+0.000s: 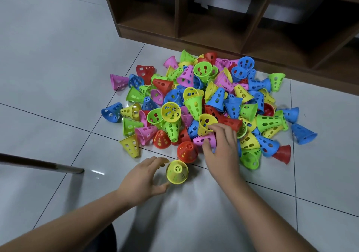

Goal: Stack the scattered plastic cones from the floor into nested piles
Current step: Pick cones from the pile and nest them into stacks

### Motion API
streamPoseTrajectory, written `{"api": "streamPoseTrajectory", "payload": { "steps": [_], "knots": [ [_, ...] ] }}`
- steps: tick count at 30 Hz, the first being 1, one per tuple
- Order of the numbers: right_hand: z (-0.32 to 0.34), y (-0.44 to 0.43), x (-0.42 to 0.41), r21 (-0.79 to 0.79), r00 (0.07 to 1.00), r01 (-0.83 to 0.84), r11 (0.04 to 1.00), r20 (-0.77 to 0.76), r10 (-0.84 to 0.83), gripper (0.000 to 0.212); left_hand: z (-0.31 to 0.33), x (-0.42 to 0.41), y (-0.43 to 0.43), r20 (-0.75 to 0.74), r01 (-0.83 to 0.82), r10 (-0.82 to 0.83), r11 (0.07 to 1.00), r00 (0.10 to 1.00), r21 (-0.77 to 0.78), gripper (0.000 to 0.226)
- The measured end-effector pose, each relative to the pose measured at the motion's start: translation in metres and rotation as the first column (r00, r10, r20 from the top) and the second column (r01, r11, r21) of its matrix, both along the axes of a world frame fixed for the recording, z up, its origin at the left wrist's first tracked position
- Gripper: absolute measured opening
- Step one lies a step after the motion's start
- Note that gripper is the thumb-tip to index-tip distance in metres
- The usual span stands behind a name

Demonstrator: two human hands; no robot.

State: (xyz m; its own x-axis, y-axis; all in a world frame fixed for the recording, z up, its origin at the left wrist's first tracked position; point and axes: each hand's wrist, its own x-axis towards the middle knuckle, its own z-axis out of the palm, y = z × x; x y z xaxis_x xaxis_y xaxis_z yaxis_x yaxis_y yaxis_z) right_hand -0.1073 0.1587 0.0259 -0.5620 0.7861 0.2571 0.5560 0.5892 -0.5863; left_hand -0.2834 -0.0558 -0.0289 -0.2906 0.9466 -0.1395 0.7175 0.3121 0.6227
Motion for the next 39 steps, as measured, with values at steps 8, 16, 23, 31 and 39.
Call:
{"api": "streamPoseTrajectory", "payload": {
  "steps": [8, 16, 23, 31, 39],
  "knots": [
    [-0.026, 0.036, -0.005, 0.131, 0.964, -0.097, 0.987, 0.259, 0.06, 0.027, -0.009, 0.026, 0.022, -0.041, -0.03, 0.031, 0.999, 0.999, 0.019, 0.071],
    [-0.011, 0.037, -0.013, -0.188, 0.997, 0.029, 0.982, -0.07, -0.043, 0.01, -0.007, -0.022, 0.012, -0.095, -0.086, 0.091, 0.995, 0.991, 0.055, 0.064],
    [-0.008, -0.004, -0.003, -0.825, 0.768, 0.032, 0.564, -0.341, -0.542, 0.017, 0.005, -0.058, 0.002, -0.069, -0.291, 0.294, 0.955, 0.953, 0.049, 0.052],
    [-0.063, -0.044, 0.035, -0.978, 0.659, -0.022, 0.209, -0.171, -0.733, 0.027, -0.012, -0.078, -0.001, 0.016, -0.696, 0.696, 0.718, 0.718, 0.017, 0.067],
    [-0.081, -0.066, 0.059, -0.792, 0.927, 0.282, 0.542, 0.079, -0.366, 0.045, -0.037, -0.086, 0.002, 0.007, -0.672, 0.674, 0.736, 0.738, -0.082, 0.083]
  ]
}}
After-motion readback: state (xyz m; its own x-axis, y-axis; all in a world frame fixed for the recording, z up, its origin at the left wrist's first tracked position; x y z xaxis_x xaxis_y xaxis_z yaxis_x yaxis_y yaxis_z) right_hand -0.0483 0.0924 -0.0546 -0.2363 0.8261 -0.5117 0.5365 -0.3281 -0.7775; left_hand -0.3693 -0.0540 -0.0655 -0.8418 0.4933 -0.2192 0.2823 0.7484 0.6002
